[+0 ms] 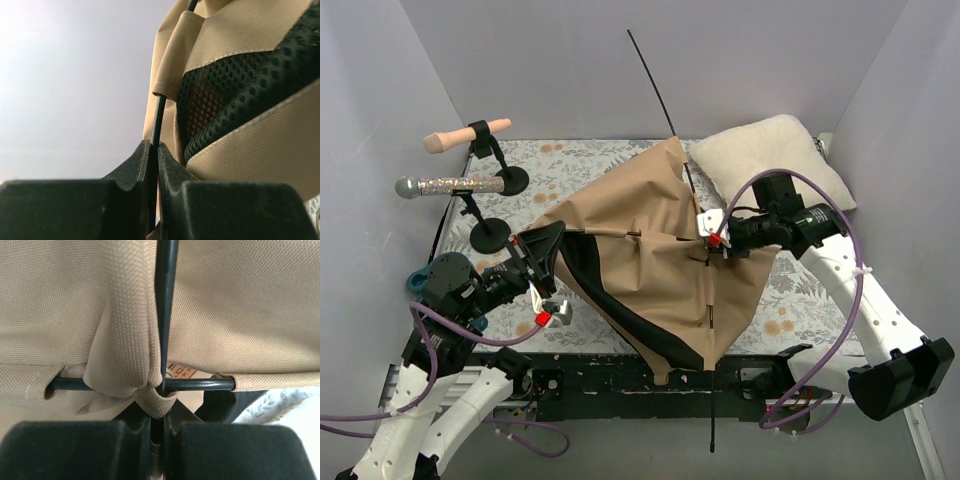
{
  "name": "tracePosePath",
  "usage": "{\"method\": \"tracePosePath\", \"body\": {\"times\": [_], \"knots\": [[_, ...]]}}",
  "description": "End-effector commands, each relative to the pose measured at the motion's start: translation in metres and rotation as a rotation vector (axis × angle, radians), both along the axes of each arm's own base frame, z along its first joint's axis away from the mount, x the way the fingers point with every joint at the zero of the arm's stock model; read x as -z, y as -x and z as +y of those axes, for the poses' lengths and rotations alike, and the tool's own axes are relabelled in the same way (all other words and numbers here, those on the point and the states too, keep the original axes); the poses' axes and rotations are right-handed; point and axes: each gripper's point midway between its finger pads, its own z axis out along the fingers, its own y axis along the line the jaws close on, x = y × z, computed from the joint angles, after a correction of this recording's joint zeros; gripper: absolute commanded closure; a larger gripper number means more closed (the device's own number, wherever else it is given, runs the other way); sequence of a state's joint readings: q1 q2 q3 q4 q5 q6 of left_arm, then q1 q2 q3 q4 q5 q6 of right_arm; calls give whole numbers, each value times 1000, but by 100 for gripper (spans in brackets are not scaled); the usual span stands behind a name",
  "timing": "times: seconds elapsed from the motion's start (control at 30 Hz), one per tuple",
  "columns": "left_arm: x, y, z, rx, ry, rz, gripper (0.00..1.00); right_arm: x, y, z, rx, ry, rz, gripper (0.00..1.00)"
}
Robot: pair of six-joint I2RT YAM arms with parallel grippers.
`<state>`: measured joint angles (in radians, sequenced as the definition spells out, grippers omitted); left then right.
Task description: Set up the pet tent
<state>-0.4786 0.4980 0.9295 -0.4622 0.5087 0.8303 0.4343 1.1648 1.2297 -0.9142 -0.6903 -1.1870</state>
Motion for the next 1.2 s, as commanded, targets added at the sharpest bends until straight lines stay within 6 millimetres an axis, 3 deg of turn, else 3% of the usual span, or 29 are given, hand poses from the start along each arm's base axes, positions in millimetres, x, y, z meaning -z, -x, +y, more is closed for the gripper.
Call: {"method": "tracePosePath", "body": {"times": [0.0, 0.03, 0.1, 0.13, 0.2, 0.33, 0.47, 0.53, 0.63, 0.7, 0.77, 0.87, 0.97, 1.17], "knots": [[-28, 2, 2, -8, 59, -101, 93, -24, -8, 10, 22, -32, -14, 99], [-30, -1, 7, -38, 81, -95, 76, -29, -17, 9, 82, -46, -42, 99], [-26, -16, 25, -164, 116, -93, 36, -58, -48, 3, 265, -156, -207, 99], [-30, -19, 36, -219, 165, -99, 16, -69, -50, -4, 317, -200, -277, 99], [-32, -27, 56, -333, 250, -79, 2, -91, -46, -12, 358, -276, -378, 99], [-58, -30, 79, -428, 459, 11, 2, -112, -54, -32, 528, -346, -428, 99], [-87, -46, 106, -561, 795, 184, 2, -143, -70, -42, 644, -425, -482, 99], [-78, -55, 104, -600, 916, 361, 2, -152, -77, -40, 682, -423, -473, 99], [-61, -58, 84, -567, 1000, 592, 2, -156, -91, -43, 817, -380, -501, 99], [-61, -57, 76, -529, 1022, 637, 2, -152, -93, -39, 834, -362, -462, 99], [-63, -62, 77, -531, 1061, 631, 2, -137, -89, -21, 754, -319, -399, 99], [-67, -70, 73, -531, 1116, 667, 2, -124, -97, -3, 781, -278, -371, 99], [-67, -78, 52, -500, 1145, 811, 2, -116, -114, 20, 863, -256, -336, 99], [-61, -96, 4, -440, 1113, 1113, 2, -67, -149, 61, 997, -152, -196, 99]]}}
